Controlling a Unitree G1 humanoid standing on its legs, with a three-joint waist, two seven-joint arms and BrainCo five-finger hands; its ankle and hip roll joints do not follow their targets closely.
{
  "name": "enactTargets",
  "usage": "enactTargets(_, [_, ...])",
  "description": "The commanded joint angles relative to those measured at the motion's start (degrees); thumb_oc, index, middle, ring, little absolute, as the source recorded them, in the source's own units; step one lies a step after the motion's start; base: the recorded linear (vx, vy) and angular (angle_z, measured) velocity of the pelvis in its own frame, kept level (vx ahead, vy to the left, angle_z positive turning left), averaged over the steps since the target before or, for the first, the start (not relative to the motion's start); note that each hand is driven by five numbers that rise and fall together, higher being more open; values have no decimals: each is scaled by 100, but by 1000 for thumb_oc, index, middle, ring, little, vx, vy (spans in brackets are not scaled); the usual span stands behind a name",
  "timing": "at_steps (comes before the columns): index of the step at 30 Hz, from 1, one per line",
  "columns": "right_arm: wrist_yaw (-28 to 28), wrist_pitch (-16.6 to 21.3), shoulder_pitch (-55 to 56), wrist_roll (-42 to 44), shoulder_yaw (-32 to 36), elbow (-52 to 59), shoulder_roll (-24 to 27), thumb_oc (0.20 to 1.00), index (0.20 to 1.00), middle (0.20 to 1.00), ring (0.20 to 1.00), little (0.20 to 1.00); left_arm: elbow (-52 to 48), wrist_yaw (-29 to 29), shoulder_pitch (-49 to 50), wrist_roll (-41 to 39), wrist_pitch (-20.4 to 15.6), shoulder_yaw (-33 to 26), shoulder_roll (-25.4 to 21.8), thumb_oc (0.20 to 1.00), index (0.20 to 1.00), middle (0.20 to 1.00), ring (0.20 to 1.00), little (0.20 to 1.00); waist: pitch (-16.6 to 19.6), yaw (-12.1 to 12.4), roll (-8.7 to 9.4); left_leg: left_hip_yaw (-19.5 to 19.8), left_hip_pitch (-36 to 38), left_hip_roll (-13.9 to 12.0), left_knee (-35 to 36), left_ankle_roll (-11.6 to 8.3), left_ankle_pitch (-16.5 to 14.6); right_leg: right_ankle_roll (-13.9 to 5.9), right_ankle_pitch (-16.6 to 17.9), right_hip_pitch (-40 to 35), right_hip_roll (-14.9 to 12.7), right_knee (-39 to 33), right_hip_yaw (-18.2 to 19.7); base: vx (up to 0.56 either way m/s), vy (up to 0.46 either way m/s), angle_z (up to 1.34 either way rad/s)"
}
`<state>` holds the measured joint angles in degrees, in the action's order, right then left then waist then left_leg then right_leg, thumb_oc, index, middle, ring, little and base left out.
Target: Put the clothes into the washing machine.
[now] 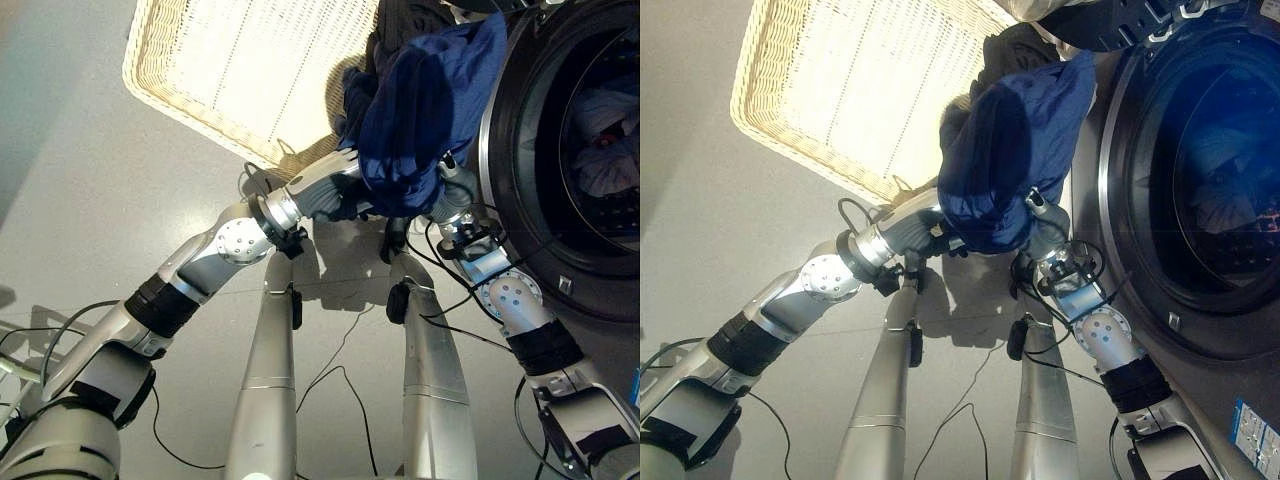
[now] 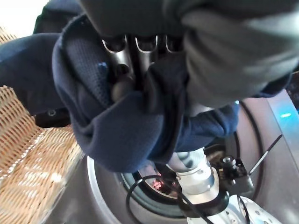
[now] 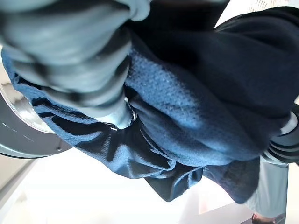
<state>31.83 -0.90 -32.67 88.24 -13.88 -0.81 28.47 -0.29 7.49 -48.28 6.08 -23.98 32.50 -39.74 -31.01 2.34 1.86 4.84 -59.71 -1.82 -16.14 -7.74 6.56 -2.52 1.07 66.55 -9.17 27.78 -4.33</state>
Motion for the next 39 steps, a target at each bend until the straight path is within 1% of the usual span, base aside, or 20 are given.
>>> enactTargets(1, [411, 131, -288, -13, -178, 1123, -74, 200, 200, 200, 200, 200, -42, 660, 100, 368, 267, 344, 33, 200, 200, 200, 200, 200, 122, -272, -342, -107, -75, 394, -274, 532, -77, -442, 792, -301, 213, -646, -436, 0, 0, 0])
enactTargets(3, [412, 214, -287, 50, -169, 1091, -46, 200, 200, 200, 200, 200, -50, 869, 82, 349, 445, 407, 11, 200, 200, 200, 200, 200, 122, -271, -345, -101, -45, 385, -286, 526, -114, -459, 761, -319, 217, -619, -418, 0, 0, 0])
enactTargets(5, [430, 239, -376, 69, -126, 1093, -27, 200, 200, 200, 200, 200, -71, 888, -2, 374, 504, 384, -14, 200, 200, 200, 200, 200, 122, -284, -338, -123, -241, 400, -261, 539, 45, -407, 916, -151, 200, -687, -457, -18, -1, 0])
enactTargets(6, [431, 258, -292, 72, -145, 1080, -41, 200, 200, 200, 200, 200, -64, 852, 80, 378, 529, 418, 5, 200, 200, 200, 200, 200, 122, -273, -340, -96, -65, 392, -295, 526, -113, -458, 766, -311, 223, -627, -414, 0, 0, 0])
enactTargets(7, [437, 285, -348, 71, -121, 1099, -27, 200, 200, 200, 200, 200, -75, 739, 28, 429, 550, 389, -17, 200, 200, 200, 200, 200, 122, -284, -333, -124, -245, 399, -272, 540, 36, -404, 908, -156, 207, -687, -455, 0, 0, 0])
enactTargets(8, [459, 330, -335, 91, -126, 1089, -24, 200, 200, 200, 200, 200, -77, 438, 51, 477, 575, 377, -33, 652, 652, 652, 652, 652, 122, -282, -332, -124, -256, 395, -279, 541, 35, -402, 908, -148, 206, -683, -454, 0, 0, 0])
enactTargets(9, [430, 382, -271, 111, -140, 1073, -38, 200, 200, 200, 200, 200, -48, 231, 137, 513, 601, 366, -7, 1000, 1000, 1000, 1000, 1000, 122, -264, -337, -89, -93, 388, -311, 523, -113, -457, 763, -290, 221, -619, -410, 0, 0, 0])
enactTargets(10, [402, 436, -332, 140, -114, 1087, -35, 200, 200, 200, 200, 200, -20, -17, 89, 563, 641, 322, -29, 1000, 1000, 1000, 1000, 1000, 122, -268, -335, -119, -257, 391, -281, 539, 38, -405, 897, -145, 202, -665, -453, 0, 0, 0])
enactTargets(13, [305, 581, -359, 198, -53, 1045, -96, 200, 200, 200, 200, 200, 111, -933, 152, 628, 870, 183, 12, 1000, 1000, 1000, 1000, 1000, 122, -242, -337, -103, -281, 394, -289, 545, 60, -405, 895, -125, 198, -632, -454, -12, -1, 0])
enactTargets(21, [54, 1289, -230, 422, 310, 957, -167, 200, 200, 200, 200, 200, 247, -1918, 684, 767, 1095, -257, 65, 1000, 1000, 1000, 1000, 1000, 122, -148, -362, -16, -254, 431, -260, 544, 67, -421, 885, -170, 158, -642, -510, 0, 0, 0])
enactTargets(23, [-60, 1585, -198, 514, 454, 948, -250, 200, 200, 200, 200, 200, 351, -2770, 864, 713, 1199, -438, 152, 1000, 1000, 1000, 1000, 1000, 122, -130, -372, -16, -244, 423, -249, 558, 71, -424, 878, -173, 152, -620, -513, 0, 0, 0])
enactTargets(25, [-181, 1706, -159, 486, 535, 1003, -368, 200, 200, 200, 200, 200, 412, -3458, 1011, 686, 1107, -604, 273, 1000, 1000, 1000, 1000, 1000, 122, -108, -374, -6, -250, 422, -239, 567, 77, -424, 865, -163, 145, -605, -516, 0, 0, 0])
enactTargets(26, [-204, 1717, -148, 487, 560, 1013, -390, 200, 200, 200, 200, 200, 431, -3589, 1054, 699, 1102, -653, 302, 1000, 1000, 1000, 1000, 1000, 122, -104, -372, -3, -255, 422, -241, 567, 79, -421, 865, -161, 145, -605, -516, 0, 0, 0])
enactTargets(27, [-329, 1720, -117, 428, 618, 1082, -469, 200, 200, 200, 200, 200, 456, -4202, 1188, 607, 893, -779, 404, 1000, 1000, 1000, 1000, 1000, 122, -92, -368, 6, -261, 420, -240, 573, 86, -421, 865, -159, 133, -599, -521, 0, 0, 0])
enactTargets(29, [-422, 1750, -51, 275, 636, 1130, -614, 200, 200, 200, 200, 200, 439, -4666, 1352, 667, 683, -968, 604, 1000, 1000, 1000, 1000, 1000, 122, -65, -362, 17, -249, 420, -234, 573, 83, -420, 848, -170, 122, -586, -532, 0, 0, 0])
enactTargets(32, [-576, 1749, -8, 120, 638, 1190, -767, 200, 200, 200, 200, 200, 381, -5113, 1513, 635, 422, -1146, 852, 1000, 1000, 1000, 1000, 1000, 122, -41, -360, 40, -240, 441, -238, 574, 90, -422, 848, -182, 108, -577, -550, 11, -7, 1])
enactTargets(33, [-605, 1741, 45, 104, 625, 1176, -797, 200, 200, 200, 200, 200, 385, -5188, 1594, 622, 355, -1163, 912, 1000, 1000, 1000, 1000, 1000, 122, -29, -364, 61, -114, 441, -260, 568, -16, -459, 743, -292, 122, -528, -513, 0, 0, 0])
enactTargets(36, [-893, 1711, -32, -112, 625, 1096, -898, 200, 200, 200, 200, 200, 430, -5610, 1621, 566, 98, -1312, 1158, 1000, 1000, 1000, 1000, 1000, 122, -26, -355, 45, -234, 445, -247, 569, 91, -420, 847, -181, 103, -548, -559, 1, -4, 2])
enactTargets(37, [-991, 1687, 1, -175, 623, 1035, -920, 200, 200, 200, 200, 200, 457, -5676, 1668, 473, 59, -1326, 1211, 1000, 1000, 1000, 1000, 1000, 122, -19, -361, 56, -107, 436, -266, 557, -14, -460, 742, -293, 118, -502, -518, 4, -1, 4])
enactTargets(39, [-1189, 1669, -109, -306, 630, 890, -919, 200, 200, 200, 200, 200, 564, -5739, 1590, 388, 20, -1361, 1281, 1000, 1000, 1000, 1000, 1000, 122, -28, -353, 29, -238, 431, -254, 551, 92, -422, 843, -179, 105, -537, -556, -16, 3, 1])
